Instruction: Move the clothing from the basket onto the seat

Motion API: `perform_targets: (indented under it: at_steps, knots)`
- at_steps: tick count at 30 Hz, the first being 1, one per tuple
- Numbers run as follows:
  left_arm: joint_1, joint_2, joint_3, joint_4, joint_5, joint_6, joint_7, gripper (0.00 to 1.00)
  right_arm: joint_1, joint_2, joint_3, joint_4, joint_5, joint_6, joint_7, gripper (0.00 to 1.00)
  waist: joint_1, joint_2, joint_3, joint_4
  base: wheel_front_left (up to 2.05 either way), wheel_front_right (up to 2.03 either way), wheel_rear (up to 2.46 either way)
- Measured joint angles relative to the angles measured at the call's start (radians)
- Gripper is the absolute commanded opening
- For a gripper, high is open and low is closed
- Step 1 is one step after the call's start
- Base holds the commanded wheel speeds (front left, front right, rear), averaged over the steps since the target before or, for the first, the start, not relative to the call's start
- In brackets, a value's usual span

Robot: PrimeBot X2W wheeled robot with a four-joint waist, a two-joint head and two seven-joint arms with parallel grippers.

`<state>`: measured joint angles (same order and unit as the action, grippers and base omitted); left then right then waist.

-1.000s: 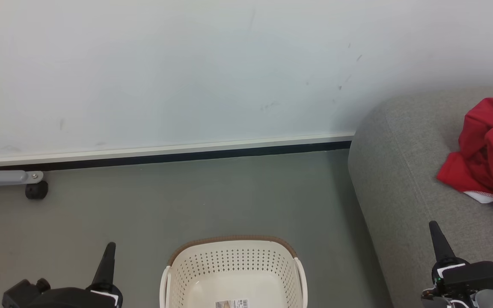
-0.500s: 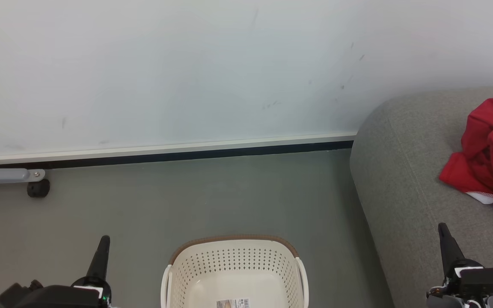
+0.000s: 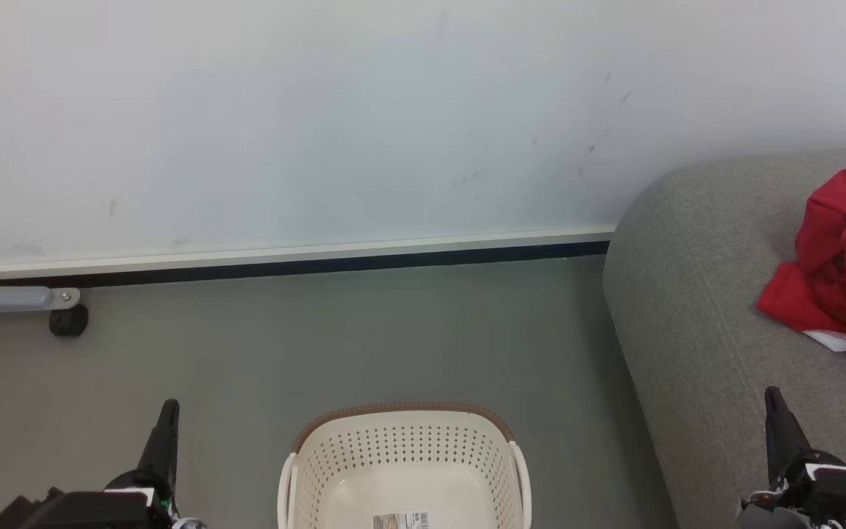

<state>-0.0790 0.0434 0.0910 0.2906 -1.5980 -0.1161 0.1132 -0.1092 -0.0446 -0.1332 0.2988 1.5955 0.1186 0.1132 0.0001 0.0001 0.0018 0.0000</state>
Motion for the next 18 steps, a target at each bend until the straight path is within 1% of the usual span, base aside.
perform_targets:
  at_steps: [18]
  knots:
    - [0.0,-0.001,0.0,0.001,-0.003,-0.007,0.0,0.0,0.0,0.0,-0.001,0.0,0.0,0.002,0.0,0.0,0.0,0.0,0.0,0.0,0.0,0.0,0.0]
